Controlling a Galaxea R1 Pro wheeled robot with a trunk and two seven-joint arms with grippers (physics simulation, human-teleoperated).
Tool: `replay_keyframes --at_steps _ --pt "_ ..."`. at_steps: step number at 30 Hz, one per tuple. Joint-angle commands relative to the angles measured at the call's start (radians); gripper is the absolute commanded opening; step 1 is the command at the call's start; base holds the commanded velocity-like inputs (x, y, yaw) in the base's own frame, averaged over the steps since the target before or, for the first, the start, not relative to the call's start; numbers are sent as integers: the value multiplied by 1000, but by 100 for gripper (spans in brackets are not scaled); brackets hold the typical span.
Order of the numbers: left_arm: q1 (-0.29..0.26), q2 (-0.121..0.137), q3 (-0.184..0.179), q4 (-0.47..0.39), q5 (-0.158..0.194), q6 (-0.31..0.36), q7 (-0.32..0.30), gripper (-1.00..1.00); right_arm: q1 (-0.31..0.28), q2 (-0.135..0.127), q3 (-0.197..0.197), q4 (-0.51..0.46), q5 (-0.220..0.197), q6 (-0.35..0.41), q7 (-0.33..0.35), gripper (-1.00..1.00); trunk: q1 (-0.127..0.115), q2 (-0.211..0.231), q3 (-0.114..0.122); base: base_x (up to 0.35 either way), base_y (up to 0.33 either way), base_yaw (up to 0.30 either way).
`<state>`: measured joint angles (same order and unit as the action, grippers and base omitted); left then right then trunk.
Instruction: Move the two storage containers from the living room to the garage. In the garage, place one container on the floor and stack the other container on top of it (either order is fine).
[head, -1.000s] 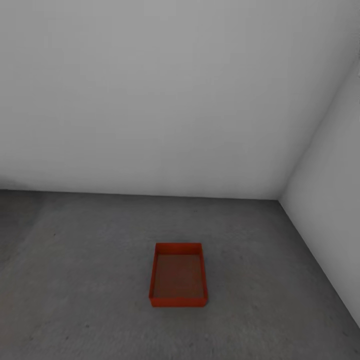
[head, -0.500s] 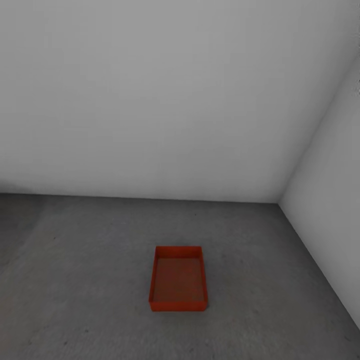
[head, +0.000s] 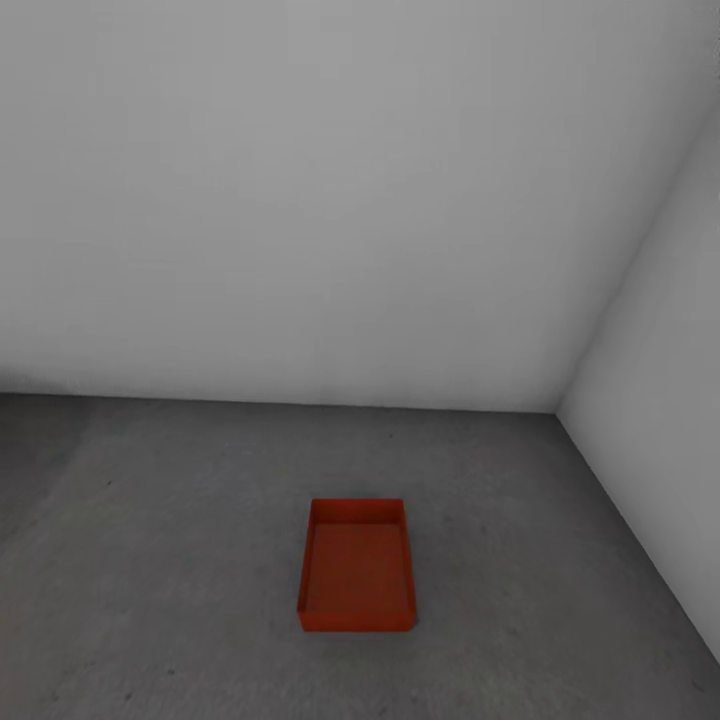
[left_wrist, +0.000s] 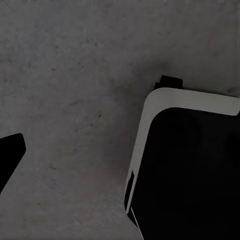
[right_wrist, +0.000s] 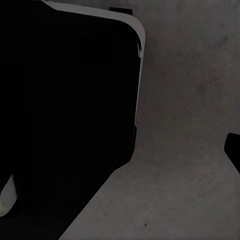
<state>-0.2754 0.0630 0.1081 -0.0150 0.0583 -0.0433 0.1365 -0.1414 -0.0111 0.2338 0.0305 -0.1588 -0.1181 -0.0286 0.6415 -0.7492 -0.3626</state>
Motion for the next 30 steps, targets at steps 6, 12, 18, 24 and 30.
replay_keyframes --at_steps 6,12,18,24,30 --pt "-1 0 5 1 6 -4 0 100 -1 0 9 3 -10 -6 -1 100 0 -1 8 0 0 0" --pt "-1 0 5 1 6 -4 0 100 -1 0 9 3 -10 -7 -1 100 0 -1 18 0 0 0" --pt "-1 0 5 1 6 -5 0 100 -1 0 9 3 -10 -7 -1 100 0 -1 28 0 0 0" --pt "-1 0 5 1 6 -5 0 100 -1 -1 9 3 -10 -5 -1 100 0 -1 37 0 0 0" --pt "-1 0 5 1 6 -5 0 100 -1 0 9 3 -10 2 -1 100 0 -1 47 0 0 0"
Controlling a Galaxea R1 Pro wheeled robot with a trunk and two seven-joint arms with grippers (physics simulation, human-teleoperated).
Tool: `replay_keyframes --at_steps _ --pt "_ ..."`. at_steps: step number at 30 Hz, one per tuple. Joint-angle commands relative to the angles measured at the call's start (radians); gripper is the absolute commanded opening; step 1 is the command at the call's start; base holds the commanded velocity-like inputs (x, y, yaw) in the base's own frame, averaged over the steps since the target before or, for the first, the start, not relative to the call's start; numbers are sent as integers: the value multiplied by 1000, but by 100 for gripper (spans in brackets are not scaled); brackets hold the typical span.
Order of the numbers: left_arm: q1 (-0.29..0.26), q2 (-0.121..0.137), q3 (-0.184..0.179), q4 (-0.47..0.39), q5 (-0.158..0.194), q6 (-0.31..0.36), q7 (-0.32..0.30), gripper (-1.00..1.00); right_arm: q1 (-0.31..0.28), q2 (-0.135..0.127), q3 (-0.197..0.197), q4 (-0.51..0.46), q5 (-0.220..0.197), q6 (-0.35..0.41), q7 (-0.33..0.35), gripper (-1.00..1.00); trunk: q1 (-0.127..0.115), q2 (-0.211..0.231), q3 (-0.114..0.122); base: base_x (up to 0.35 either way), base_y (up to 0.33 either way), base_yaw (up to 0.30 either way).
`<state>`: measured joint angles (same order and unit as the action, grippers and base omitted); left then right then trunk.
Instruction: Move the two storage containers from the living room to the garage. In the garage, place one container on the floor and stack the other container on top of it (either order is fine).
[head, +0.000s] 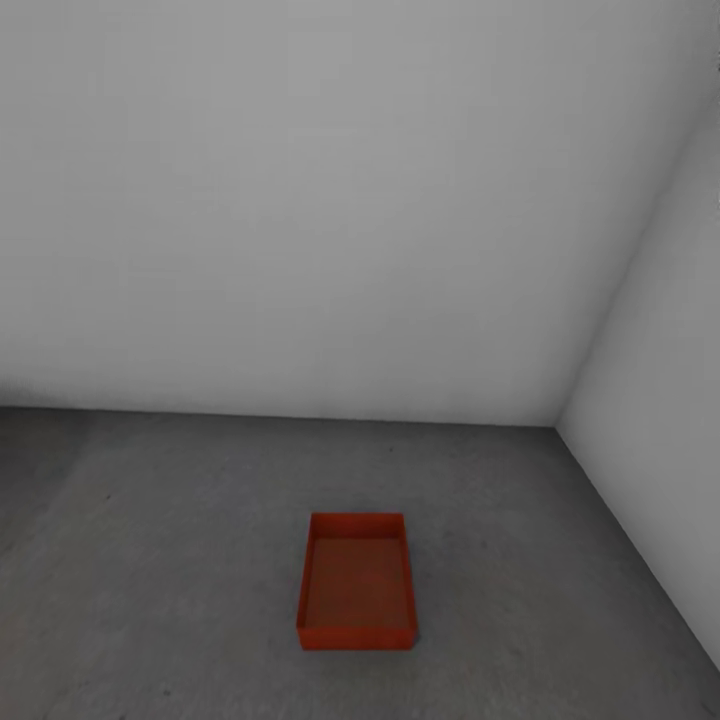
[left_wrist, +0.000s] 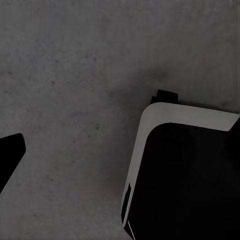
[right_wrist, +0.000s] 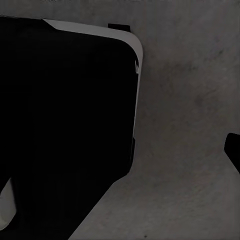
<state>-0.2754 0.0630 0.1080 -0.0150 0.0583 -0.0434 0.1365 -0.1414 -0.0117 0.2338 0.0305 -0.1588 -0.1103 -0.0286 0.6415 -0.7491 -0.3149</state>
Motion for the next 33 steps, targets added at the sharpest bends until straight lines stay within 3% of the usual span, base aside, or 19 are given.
replay_keyframes --at_steps 1,13,17,24,33 --pt "-1 0 5 1 6 -4 0 100 -1 0 9 3 -10 -6 -1 100 0 -1 0 0 0 0" --pt "-1 -4 7 2 7 -4 -5 100 -1 -7 8 2 -10 -17 -4 100 0 -1 19 0 0 0" --pt "-1 -24 6 6 6 -4 -8 100 -1 -8 6 2 -13 -23 -5 100 0 -1 26 0 0 0" --pt "-1 -84 7 12 13 -3 -9 100 -1 -3 7 2 -10 -25 -5 100 0 -1 34 0 0 0" --pt "-1 -96 7 13 15 -3 -11 100 -1 -4 7 2 -10 -14 -11 100 0 -1 36 0 0 0"
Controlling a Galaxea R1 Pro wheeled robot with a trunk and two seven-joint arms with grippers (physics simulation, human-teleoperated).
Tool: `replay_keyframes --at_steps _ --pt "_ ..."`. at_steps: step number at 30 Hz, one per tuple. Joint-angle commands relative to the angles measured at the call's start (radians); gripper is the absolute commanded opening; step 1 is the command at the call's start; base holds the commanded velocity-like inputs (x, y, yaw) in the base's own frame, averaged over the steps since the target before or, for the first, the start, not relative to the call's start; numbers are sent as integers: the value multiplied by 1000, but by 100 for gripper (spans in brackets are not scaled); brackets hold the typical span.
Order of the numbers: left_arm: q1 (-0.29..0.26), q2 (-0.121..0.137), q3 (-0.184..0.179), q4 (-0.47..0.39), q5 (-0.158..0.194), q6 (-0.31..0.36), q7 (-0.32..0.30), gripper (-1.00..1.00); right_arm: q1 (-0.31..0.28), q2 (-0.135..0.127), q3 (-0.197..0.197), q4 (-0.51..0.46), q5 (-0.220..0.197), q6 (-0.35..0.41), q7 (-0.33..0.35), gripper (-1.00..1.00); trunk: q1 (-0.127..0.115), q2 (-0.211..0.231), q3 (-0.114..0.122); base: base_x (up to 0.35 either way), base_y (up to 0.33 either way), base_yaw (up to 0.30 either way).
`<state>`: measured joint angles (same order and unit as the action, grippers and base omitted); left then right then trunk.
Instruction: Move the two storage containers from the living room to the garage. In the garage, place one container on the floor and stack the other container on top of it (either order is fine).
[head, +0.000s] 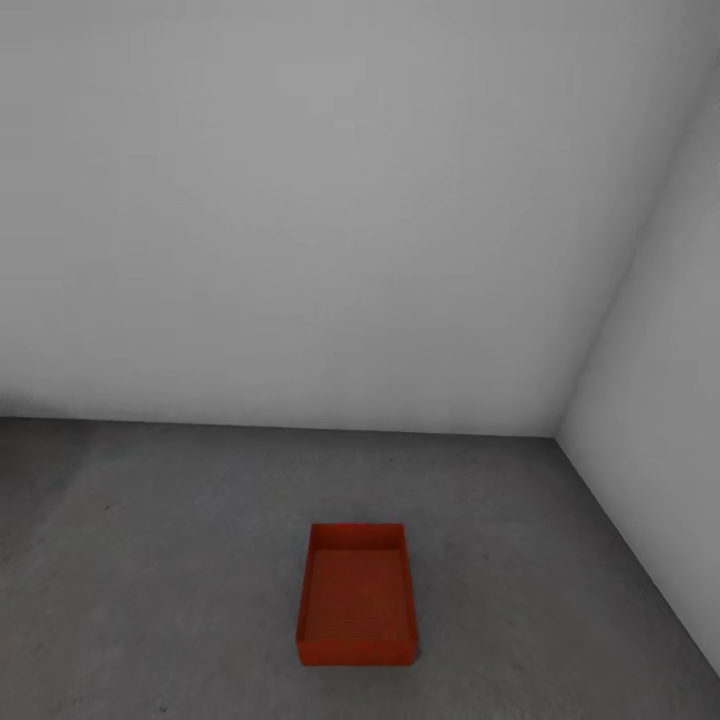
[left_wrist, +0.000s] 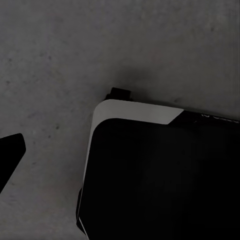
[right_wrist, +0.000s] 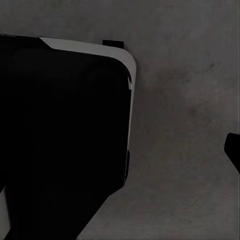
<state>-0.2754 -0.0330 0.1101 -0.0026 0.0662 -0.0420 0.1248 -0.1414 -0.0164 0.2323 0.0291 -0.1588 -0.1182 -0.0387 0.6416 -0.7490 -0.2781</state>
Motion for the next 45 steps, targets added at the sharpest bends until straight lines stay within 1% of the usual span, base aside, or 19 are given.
replay_keyframes --at_steps 1,21,25,38,44,45 --pt "-1 0 5 1 7 -4 1 100 -1 0 9 3 -11 -5 -2 100 0 -1 -1 0 0 0" --pt "-1 2 5 1 9 5 4 100 -1 -2 9 3 -10 -4 -7 100 0 -1 -1 0 0 0" --pt "-1 1 5 1 9 5 3 100 -1 -1 4 3 -17 -12 -7 100 0 -1 -1 0 0 -10" --pt "-1 2 5 1 8 4 2 100 -1 -3 2 3 -21 -15 3 100 0 -1 1 0 0 -208" --pt "8 2 5 1 7 5 2 100 -1 -3 2 3 -21 -15 3 100 0 -1 2 0 0 -63" --pt "13 -2 5 2 6 6 2 100 -1 -3 3 3 -21 -15 3 100 0 -1 2 0 0 -18"
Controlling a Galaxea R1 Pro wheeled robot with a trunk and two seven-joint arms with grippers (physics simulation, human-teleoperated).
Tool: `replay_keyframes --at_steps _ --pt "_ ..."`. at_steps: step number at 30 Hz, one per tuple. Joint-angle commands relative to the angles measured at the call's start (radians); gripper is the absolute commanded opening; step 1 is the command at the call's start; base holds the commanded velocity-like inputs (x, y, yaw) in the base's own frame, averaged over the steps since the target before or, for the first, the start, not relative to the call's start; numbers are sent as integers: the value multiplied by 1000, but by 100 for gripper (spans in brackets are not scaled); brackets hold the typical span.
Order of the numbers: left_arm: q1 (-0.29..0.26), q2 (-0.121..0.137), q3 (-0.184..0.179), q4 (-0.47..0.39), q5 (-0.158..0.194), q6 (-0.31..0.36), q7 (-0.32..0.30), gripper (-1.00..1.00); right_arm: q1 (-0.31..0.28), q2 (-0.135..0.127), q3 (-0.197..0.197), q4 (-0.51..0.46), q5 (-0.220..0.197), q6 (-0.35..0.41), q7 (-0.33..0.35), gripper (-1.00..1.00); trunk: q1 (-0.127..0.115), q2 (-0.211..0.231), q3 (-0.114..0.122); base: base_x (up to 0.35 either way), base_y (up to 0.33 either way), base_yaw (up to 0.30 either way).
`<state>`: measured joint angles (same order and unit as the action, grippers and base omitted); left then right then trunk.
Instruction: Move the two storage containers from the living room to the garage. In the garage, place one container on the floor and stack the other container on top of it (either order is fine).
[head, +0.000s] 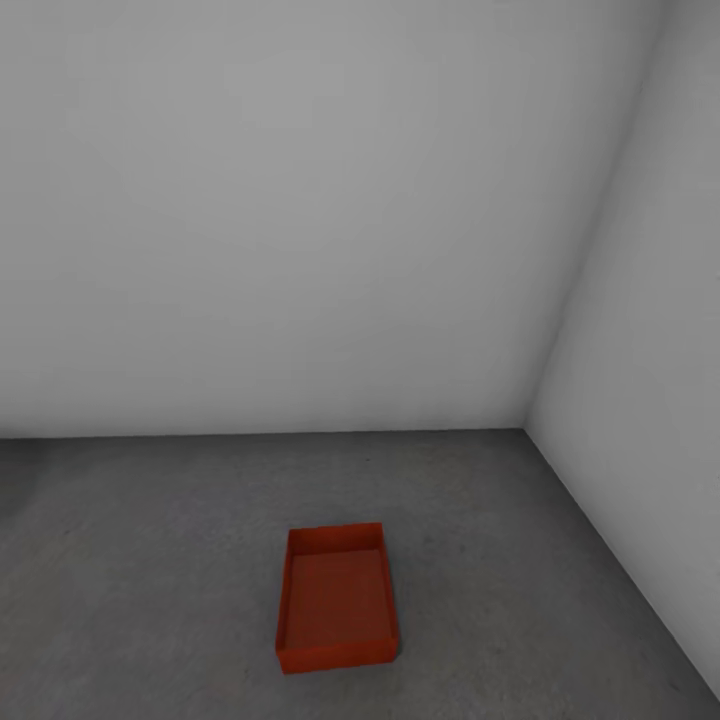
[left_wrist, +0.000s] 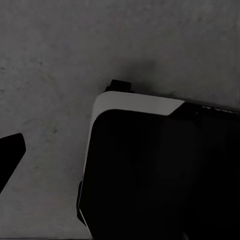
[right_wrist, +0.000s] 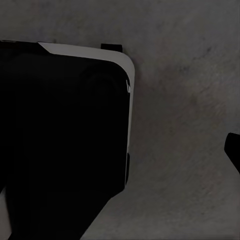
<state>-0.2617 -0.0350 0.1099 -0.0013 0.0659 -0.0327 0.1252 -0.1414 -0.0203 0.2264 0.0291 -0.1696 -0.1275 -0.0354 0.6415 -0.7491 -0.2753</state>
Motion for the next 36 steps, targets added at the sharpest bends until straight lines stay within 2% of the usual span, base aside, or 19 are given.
replay_keyframes --at_steps 1,8,18,36 --pt "3 -7 5 1 6 -2 1 100 -1 0 9 3 -10 -6 0 100 0 -1 -1 0 0 -46" --pt "15 -24 5 1 9 -1 2 100 -1 2 12 3 -2 1 -1 100 0 -1 2 0 0 -96" --pt "16 -23 5 1 9 -8 2 100 -1 4 15 3 5 -2 -4 100 0 -1 3 0 0 -4" --pt "16 -22 5 1 9 -3 3 100 -1 5 14 3 4 -20 3 100 0 -1 30 0 0 0"
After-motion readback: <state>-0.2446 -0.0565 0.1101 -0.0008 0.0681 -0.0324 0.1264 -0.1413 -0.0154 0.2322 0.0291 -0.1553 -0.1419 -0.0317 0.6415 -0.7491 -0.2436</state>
